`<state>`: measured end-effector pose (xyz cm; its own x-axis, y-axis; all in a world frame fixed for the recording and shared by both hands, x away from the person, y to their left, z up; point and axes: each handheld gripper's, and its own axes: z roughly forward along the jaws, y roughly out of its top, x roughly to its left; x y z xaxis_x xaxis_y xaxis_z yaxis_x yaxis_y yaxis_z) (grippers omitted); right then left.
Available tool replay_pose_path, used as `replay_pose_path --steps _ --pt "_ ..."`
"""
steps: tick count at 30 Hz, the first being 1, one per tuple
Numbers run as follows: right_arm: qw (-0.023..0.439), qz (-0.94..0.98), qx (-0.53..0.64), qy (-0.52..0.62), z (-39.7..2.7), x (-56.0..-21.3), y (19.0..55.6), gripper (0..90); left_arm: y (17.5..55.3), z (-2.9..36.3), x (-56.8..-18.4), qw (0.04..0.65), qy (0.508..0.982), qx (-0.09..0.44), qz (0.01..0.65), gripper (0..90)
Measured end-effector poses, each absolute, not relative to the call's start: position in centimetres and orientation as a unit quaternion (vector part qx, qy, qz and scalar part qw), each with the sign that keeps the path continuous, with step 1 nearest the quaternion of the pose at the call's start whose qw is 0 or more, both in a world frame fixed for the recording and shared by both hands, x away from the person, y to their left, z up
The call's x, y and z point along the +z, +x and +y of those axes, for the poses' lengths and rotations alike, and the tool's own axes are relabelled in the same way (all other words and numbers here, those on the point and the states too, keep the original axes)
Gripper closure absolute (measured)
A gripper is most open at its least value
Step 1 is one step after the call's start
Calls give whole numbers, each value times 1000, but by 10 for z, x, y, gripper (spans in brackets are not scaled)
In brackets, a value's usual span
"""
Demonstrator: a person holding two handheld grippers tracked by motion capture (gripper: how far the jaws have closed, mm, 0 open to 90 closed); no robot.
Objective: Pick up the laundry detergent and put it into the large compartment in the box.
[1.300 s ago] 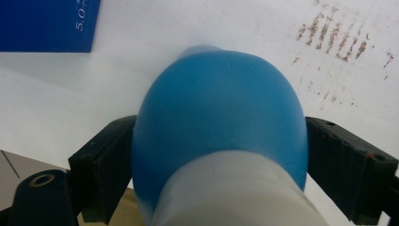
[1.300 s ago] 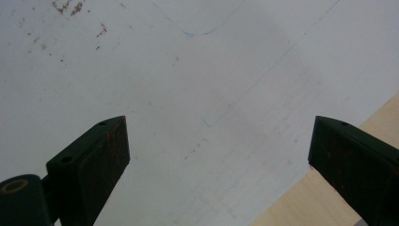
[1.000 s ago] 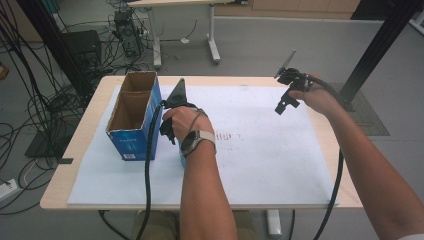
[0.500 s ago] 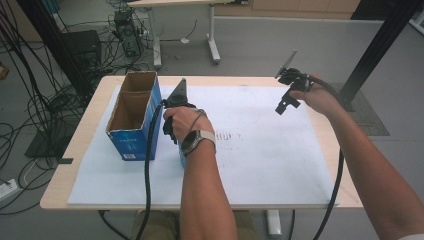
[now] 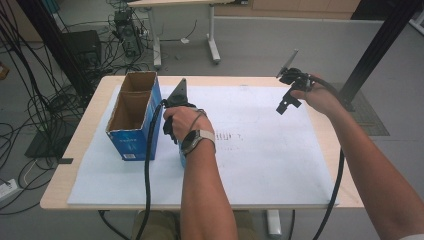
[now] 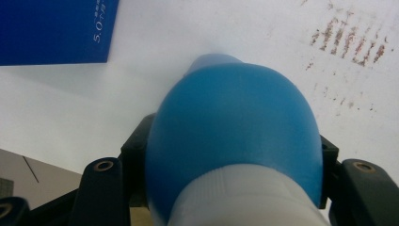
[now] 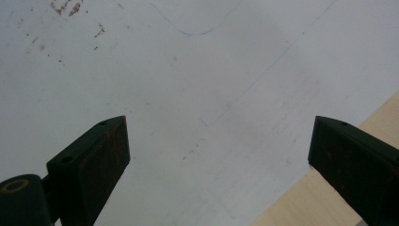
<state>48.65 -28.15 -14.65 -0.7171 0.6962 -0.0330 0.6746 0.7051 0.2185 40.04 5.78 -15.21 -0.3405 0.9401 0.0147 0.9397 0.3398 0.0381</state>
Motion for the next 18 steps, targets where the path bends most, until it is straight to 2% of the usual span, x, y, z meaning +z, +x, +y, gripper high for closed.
replay_pose_path --steps 18 --pt "53 922 95 371 -281 -147 488 58 400 58 -152 6 573 21 819 384"
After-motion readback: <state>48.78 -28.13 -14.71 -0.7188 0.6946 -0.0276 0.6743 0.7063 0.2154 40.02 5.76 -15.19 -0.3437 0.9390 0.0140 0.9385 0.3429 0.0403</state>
